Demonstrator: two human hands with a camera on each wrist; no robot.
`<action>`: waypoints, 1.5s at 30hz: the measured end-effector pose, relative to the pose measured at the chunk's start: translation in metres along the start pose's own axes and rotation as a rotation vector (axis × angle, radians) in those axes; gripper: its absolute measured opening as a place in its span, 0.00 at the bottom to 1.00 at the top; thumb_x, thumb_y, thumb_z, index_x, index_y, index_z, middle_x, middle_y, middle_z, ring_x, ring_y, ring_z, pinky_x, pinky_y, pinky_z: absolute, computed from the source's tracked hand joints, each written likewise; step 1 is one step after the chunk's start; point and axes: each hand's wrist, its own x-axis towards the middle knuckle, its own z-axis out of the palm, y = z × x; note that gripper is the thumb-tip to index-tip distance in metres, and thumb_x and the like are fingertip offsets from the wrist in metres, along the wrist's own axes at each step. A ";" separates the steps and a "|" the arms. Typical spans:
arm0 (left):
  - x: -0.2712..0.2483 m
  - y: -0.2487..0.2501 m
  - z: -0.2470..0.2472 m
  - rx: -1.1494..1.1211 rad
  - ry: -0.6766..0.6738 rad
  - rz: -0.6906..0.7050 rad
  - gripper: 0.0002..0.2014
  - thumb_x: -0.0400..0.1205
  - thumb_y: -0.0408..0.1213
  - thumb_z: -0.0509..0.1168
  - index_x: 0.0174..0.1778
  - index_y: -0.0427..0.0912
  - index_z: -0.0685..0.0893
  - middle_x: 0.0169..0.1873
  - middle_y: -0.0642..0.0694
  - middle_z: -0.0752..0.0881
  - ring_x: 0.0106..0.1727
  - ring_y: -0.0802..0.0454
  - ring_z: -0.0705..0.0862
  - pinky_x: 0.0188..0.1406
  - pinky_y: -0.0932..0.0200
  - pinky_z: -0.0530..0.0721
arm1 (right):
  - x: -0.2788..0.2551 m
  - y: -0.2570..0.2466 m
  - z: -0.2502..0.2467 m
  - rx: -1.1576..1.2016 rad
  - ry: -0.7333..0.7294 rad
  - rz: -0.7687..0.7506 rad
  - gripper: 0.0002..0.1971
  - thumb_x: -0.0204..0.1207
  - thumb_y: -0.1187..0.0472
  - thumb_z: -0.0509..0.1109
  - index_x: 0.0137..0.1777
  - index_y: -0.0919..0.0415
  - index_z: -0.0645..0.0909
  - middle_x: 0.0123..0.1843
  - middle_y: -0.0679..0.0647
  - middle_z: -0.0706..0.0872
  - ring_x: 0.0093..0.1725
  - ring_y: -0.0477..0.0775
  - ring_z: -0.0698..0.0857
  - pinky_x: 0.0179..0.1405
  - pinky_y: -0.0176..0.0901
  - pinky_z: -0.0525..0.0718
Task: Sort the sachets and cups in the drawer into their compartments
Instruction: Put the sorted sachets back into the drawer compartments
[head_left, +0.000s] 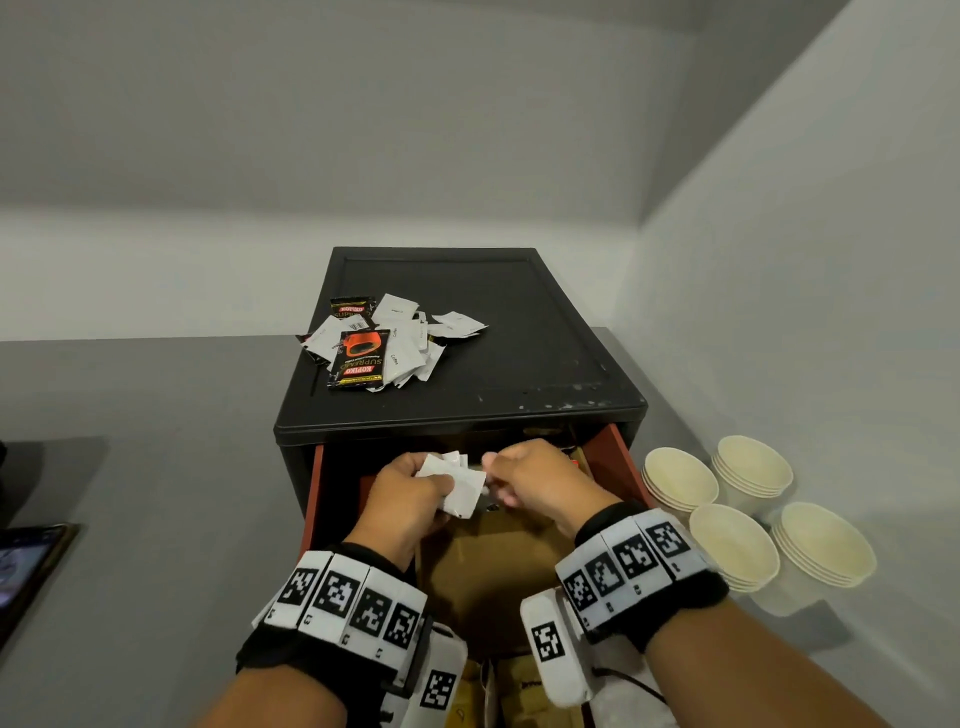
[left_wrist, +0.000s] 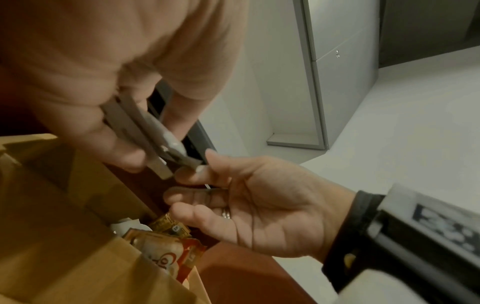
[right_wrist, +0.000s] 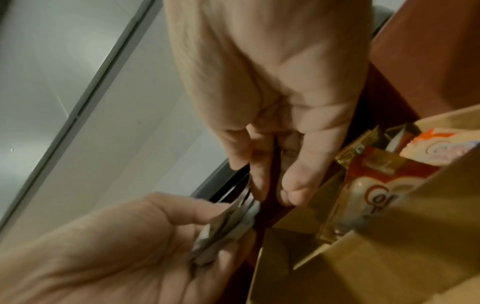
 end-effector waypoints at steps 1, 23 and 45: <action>0.002 0.000 -0.002 -0.023 0.039 0.006 0.13 0.82 0.22 0.59 0.60 0.37 0.77 0.51 0.37 0.82 0.49 0.44 0.82 0.38 0.55 0.83 | 0.003 -0.001 -0.003 -0.009 0.026 -0.006 0.12 0.82 0.67 0.61 0.38 0.58 0.80 0.35 0.53 0.81 0.33 0.46 0.78 0.39 0.38 0.79; 0.008 -0.001 -0.009 -0.140 0.234 0.034 0.08 0.86 0.36 0.59 0.45 0.41 0.83 0.37 0.45 0.84 0.35 0.54 0.81 0.26 0.64 0.77 | 0.061 -0.001 0.024 -1.132 -0.200 -0.106 0.17 0.81 0.64 0.62 0.69 0.61 0.77 0.68 0.59 0.81 0.67 0.61 0.80 0.66 0.47 0.76; 0.015 -0.006 -0.006 -0.013 0.205 0.006 0.29 0.82 0.27 0.63 0.74 0.45 0.57 0.49 0.44 0.77 0.48 0.47 0.78 0.53 0.49 0.81 | -0.005 -0.007 -0.023 -0.301 -0.069 -0.210 0.13 0.83 0.66 0.61 0.64 0.58 0.80 0.61 0.56 0.84 0.45 0.48 0.83 0.45 0.42 0.84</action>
